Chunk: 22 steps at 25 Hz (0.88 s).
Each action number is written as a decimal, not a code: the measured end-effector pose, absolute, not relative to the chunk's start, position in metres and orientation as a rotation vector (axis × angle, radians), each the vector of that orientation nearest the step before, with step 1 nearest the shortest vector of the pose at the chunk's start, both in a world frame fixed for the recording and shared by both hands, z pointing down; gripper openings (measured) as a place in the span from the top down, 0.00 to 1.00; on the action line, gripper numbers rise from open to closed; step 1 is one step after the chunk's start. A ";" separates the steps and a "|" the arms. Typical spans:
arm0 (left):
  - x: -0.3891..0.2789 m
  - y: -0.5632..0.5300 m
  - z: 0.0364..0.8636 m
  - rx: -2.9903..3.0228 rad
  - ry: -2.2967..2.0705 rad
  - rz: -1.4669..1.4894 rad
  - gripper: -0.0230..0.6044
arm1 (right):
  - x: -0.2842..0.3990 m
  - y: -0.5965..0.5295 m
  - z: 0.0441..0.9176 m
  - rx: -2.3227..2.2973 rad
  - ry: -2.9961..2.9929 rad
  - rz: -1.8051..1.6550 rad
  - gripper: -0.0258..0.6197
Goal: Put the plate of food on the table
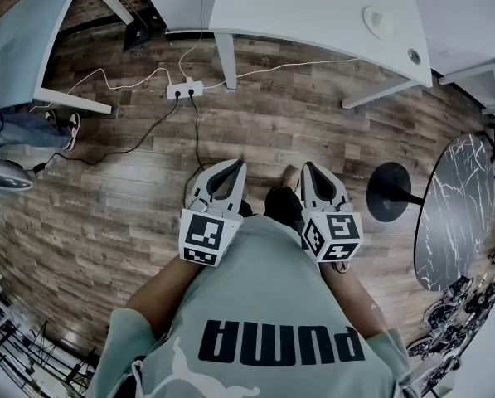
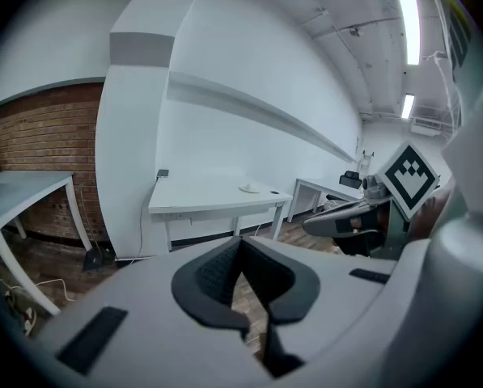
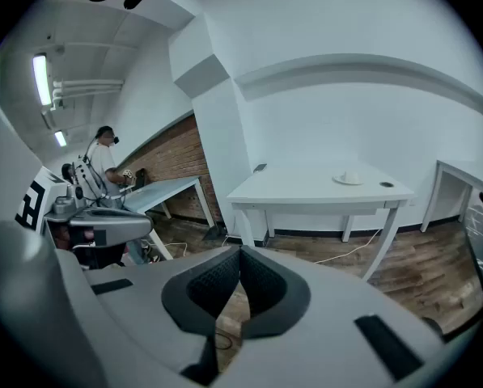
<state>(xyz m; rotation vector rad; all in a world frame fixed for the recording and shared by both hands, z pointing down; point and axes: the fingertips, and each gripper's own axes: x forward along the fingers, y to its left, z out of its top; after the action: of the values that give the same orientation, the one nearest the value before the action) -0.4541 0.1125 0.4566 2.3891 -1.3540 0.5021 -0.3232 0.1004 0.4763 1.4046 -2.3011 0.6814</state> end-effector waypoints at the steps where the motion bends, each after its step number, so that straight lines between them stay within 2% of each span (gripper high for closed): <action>1: -0.452 0.110 0.456 2.389 -1.357 0.502 0.95 | -0.321 0.097 0.476 1.404 -2.302 0.681 0.95; 22: -0.357 0.034 0.433 2.354 -1.435 0.498 0.95 | -0.238 0.011 0.452 1.319 -2.408 0.622 0.95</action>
<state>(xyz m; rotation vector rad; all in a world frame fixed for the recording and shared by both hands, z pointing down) -0.3568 0.0335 0.4325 2.3538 -1.4352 0.4979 -0.2379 0.0108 0.4519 1.3194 -2.4078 0.6220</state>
